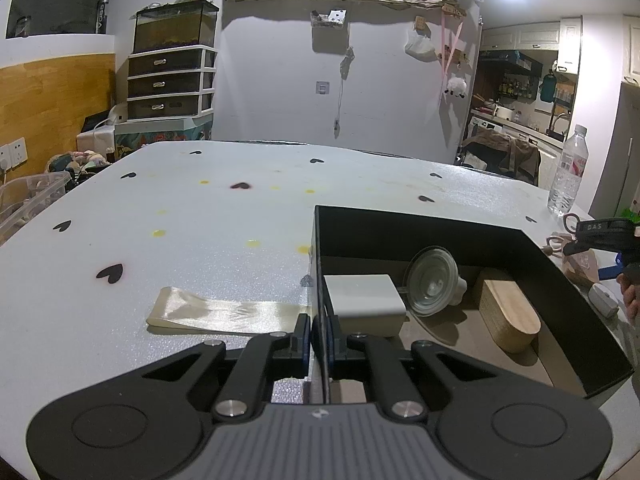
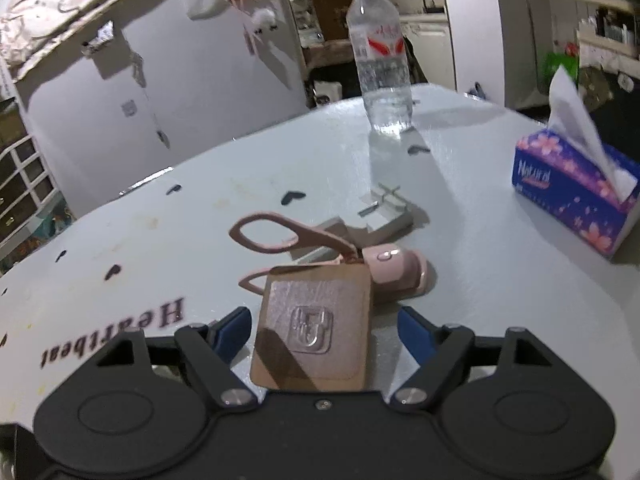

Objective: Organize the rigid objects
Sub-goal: 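Move the right gripper to the brown square hook pad and grasp it, then carry the brown hook pad into the black box and open the right gripper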

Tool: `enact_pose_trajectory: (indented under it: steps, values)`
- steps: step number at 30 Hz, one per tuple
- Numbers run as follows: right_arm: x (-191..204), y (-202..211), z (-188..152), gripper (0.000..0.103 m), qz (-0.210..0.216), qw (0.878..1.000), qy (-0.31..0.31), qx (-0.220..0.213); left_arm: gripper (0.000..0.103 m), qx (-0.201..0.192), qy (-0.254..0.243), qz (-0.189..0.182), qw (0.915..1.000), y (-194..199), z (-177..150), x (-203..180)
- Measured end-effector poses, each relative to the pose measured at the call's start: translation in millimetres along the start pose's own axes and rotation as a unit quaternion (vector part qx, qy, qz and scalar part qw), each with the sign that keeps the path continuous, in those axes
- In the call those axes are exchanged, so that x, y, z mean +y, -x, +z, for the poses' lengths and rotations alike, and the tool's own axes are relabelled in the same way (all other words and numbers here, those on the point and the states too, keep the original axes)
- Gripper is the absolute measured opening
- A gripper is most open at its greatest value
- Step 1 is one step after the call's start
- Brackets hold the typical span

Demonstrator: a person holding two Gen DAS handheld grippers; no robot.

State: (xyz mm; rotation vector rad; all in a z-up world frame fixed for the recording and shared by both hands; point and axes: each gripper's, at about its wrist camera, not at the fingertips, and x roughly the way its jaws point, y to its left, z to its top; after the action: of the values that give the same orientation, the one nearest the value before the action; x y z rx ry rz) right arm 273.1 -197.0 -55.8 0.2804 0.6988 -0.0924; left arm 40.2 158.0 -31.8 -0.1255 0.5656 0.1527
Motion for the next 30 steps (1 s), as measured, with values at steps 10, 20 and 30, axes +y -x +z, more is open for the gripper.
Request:
enact_pose_trajectory:
  steps: [10,20,30]
  values:
    - [18.2,-8.4,-0.1,0.067,-0.022,0.999,0.032,0.006,0.008,0.000,0.000,0.000,1.0000,0.3,-0.2,-0.1]
    - [18.7,23.5,-7.1,0.066,0.053,0.995,0.079,0.005,0.008,0.002,0.000,0.000,1.0000,-1.3,-1.0,-1.1]
    - [40.1,105.4,-13.7,0.066,0.207,0.974,0.090,0.009,0.008,0.007,0.004,-0.002,1.0000,-4.5,-1.3,-0.9]
